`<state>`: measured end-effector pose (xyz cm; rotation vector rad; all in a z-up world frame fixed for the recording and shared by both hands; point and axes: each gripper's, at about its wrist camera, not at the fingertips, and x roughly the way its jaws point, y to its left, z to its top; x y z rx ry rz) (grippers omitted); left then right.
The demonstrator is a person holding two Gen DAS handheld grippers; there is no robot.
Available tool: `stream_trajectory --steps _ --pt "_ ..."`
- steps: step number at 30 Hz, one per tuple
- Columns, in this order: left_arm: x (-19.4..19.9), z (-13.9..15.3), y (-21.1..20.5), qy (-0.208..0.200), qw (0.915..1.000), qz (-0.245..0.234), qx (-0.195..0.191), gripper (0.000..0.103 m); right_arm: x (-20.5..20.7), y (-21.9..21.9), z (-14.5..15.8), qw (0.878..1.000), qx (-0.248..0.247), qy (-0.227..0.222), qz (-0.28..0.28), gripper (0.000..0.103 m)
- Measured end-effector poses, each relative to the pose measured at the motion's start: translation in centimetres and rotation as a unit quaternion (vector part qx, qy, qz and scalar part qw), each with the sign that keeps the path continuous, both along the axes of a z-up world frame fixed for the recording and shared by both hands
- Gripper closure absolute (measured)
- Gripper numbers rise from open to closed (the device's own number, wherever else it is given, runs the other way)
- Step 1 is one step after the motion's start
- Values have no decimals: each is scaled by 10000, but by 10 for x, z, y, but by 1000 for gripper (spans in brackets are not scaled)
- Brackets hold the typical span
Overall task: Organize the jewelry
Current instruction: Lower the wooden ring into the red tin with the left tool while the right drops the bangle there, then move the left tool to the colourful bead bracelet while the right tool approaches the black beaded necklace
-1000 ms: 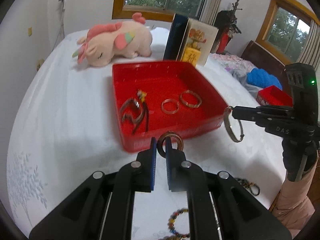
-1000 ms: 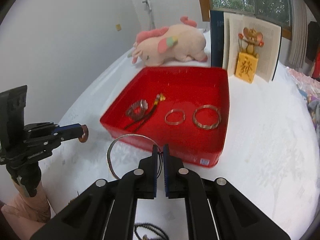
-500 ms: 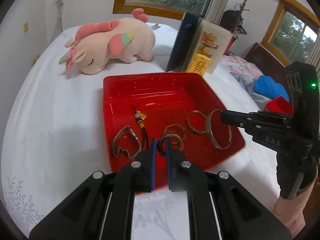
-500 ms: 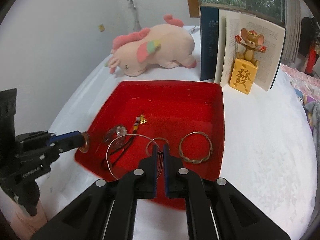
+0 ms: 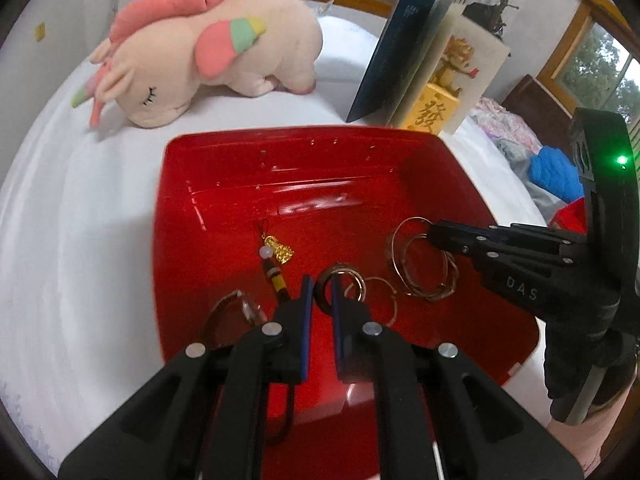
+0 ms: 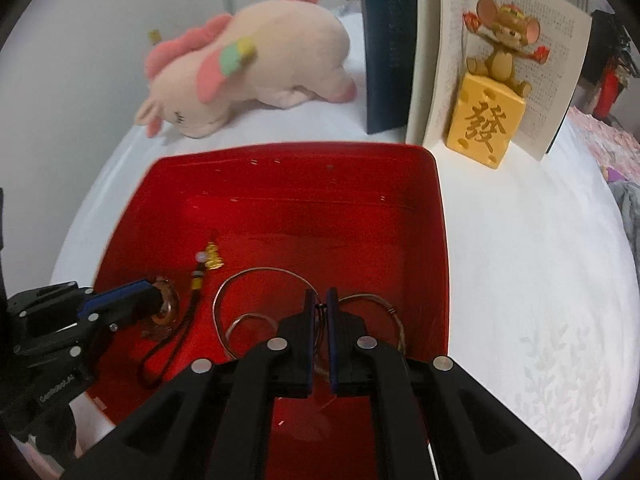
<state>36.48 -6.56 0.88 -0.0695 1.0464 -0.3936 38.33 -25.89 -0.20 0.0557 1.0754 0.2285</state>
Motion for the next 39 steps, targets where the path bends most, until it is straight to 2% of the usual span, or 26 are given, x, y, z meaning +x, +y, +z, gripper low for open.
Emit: stream_trajectory --steps 6,19,21,26,28,30,34,36,39 --pt "15 -16 -2 236 9997 78 67 96 7 5 -9 9999 -81 72 13 98" --pt "10 -11 0 174 9995 191 191 87 2 2 0 9996 259 89 89 93" --pt "9 -9 2 153 9994 233 197 81 -1 2 2 9995 291 91 106 93" --pt "0 -1 8 23 9989 385 280 75 -15 3 11 9995 283 17 104 93" --pt "-6 3 11 -42 9984 471 324 68 -20 4 14 9995 284 -14 104 93" --pt "-15 9 14 -159 9975 561 411 56 -29 4 18 9995 277 -43 112 92" --pt "-36 22 20 -380 9961 634 476 45 -49 4 27 9993 281 -171 164 80" --pt "-51 29 25 -478 9955 668 474 32 -61 3 32 9989 350 -213 219 74" --pt "-70 35 31 -544 9950 699 461 30 -85 1 42 9982 387 -350 308 71"
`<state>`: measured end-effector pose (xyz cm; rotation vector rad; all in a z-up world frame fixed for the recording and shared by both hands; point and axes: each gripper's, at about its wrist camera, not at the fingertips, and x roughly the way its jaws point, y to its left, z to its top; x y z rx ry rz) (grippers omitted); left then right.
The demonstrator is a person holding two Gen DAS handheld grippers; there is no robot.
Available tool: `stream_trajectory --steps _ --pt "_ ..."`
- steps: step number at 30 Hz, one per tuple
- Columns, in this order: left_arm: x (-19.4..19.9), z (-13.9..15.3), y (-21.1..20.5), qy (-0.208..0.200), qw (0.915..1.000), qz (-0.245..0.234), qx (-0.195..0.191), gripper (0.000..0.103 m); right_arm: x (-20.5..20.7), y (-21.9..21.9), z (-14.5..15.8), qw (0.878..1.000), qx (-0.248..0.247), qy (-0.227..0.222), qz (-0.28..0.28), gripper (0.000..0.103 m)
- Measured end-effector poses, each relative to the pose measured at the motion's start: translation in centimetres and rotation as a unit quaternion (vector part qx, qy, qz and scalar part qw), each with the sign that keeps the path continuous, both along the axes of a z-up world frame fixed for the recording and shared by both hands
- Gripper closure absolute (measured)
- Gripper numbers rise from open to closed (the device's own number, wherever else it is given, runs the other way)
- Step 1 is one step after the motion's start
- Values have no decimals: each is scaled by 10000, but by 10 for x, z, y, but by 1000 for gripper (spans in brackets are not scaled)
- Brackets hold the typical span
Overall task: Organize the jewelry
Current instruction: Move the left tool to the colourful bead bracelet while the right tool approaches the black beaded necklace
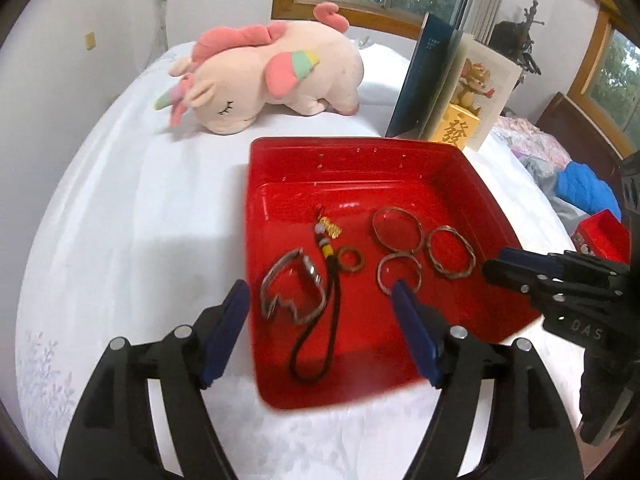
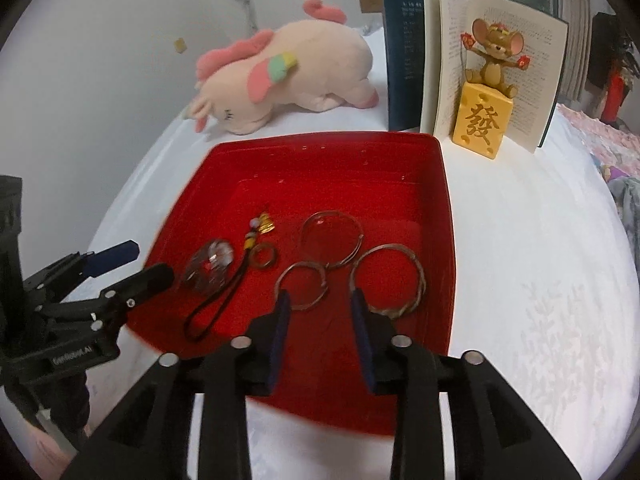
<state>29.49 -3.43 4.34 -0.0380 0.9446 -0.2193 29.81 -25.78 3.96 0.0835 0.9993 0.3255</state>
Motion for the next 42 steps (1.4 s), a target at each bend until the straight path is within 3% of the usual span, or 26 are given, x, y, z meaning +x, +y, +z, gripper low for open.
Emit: stream_trajectory --steps 10,22,30,39,42 --pt "-89 1 24 -157 9996 -113 226 30 -86 -10 5 9991 110 -130 377 67" --pt "-158 -38 22 291 9968 -468 587 30 -149 -14 -18 9983 104 141 551 67" --pt "-165 -67 12 683 9912 -711 887 34 -170 -20 -30 9982 117 263 521 63" --pt "-167 -79 8 911 9874 -1043 762 35 -175 -22 -42 9972 118 458 584 63" --pt "-169 -83 3 898 9852 -1181 863 35 -178 -19 -48 9960 58 573 687 55"
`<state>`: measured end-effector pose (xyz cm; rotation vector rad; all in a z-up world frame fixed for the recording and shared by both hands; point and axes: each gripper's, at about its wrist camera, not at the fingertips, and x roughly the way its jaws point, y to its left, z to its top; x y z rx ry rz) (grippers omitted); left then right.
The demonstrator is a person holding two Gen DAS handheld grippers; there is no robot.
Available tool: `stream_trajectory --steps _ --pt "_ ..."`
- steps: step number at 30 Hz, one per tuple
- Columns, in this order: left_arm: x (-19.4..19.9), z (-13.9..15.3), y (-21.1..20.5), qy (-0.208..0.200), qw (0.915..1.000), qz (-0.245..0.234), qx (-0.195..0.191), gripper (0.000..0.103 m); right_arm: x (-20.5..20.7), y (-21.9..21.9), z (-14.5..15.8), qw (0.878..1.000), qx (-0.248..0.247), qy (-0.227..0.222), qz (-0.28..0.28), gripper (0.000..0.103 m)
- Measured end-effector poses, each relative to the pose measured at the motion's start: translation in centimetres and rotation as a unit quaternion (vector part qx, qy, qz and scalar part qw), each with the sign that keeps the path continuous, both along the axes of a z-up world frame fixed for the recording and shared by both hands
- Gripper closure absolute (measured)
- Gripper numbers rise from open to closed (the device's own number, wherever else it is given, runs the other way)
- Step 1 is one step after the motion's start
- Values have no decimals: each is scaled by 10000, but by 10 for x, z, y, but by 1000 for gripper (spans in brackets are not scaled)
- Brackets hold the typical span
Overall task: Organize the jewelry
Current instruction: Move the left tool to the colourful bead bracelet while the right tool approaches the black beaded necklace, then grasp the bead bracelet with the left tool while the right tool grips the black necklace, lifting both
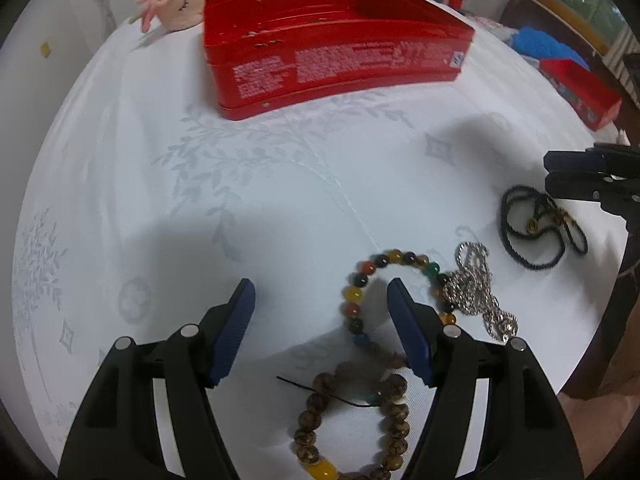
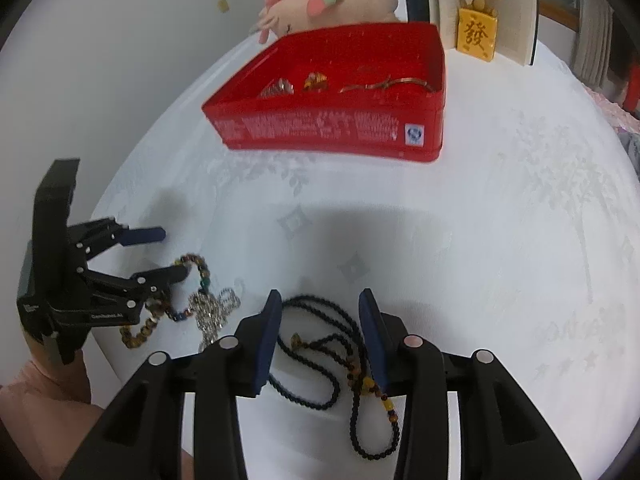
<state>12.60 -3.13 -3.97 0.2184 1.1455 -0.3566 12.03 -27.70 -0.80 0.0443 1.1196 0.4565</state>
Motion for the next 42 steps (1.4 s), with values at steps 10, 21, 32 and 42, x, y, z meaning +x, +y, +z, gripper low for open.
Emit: stream_trajectory --steps 10,21,32,42 --pt "5 -5 -6 -171 9998 -26 110 50 -16 7 -13 9981 -507 80 351 23" --pt "12 -2 -4 -252 9996 80 102 74 -31 29 -32 9893 -1242 -131 756 19" --pt "16 -1 4 -238 9994 247 -43 96 -26 11 -24 9942 -846 -145 647 92" --pt "18 13 10 -392 9975 376 -445 97 -13 -4 1 9985 114 -347 419 93"
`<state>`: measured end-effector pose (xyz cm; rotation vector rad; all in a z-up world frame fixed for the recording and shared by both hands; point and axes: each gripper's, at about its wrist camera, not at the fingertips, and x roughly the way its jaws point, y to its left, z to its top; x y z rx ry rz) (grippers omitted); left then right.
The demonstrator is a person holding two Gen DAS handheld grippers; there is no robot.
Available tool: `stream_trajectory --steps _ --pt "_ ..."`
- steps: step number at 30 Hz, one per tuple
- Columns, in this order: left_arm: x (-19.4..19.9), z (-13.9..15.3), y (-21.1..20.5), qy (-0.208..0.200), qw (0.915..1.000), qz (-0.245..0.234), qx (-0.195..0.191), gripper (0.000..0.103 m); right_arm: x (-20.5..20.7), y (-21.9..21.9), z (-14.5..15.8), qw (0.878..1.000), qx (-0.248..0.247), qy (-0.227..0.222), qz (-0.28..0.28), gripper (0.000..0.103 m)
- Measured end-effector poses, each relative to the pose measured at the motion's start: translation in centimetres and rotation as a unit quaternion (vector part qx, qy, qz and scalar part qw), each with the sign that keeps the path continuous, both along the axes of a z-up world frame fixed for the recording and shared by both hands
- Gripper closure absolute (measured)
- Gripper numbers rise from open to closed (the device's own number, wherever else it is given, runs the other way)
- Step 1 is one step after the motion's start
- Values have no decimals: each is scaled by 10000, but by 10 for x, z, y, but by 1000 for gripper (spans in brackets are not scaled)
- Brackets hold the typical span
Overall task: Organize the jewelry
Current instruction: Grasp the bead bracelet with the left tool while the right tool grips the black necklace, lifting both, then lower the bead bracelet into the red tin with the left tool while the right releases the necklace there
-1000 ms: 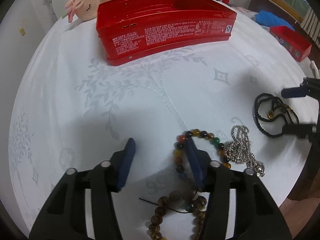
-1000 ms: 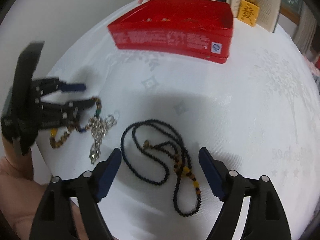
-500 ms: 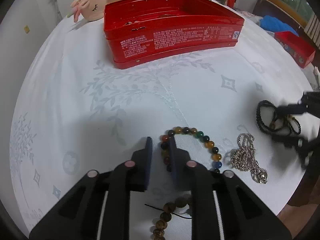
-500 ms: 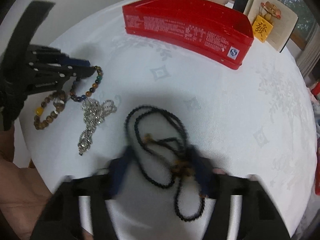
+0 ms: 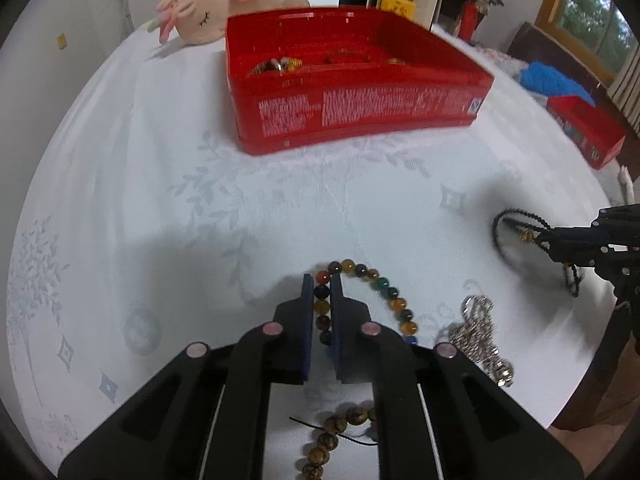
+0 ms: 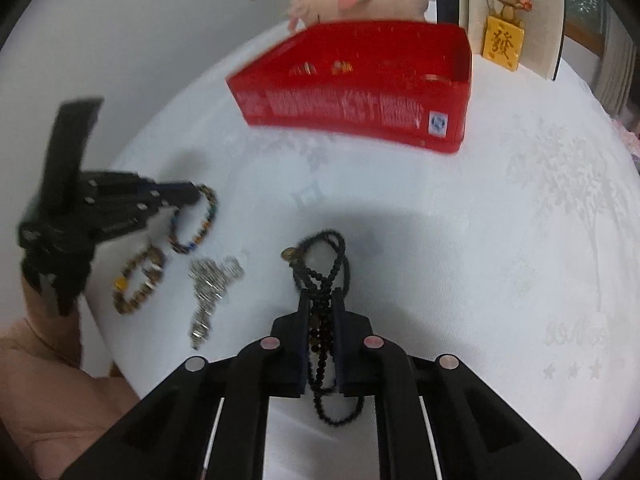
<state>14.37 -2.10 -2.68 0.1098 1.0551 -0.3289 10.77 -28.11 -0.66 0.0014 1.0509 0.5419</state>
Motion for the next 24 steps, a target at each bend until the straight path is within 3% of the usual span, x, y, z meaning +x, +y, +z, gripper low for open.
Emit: stream_trajectory --steps 9,24 --pt "-1 34 5 -381 9987 32 -350 97 6 -9 27 9986 446 -291 -72 93" --pt "25 94 -7 -881 9947 -96 -515 97 41 -6 87 9953 480 -835 -65 93"
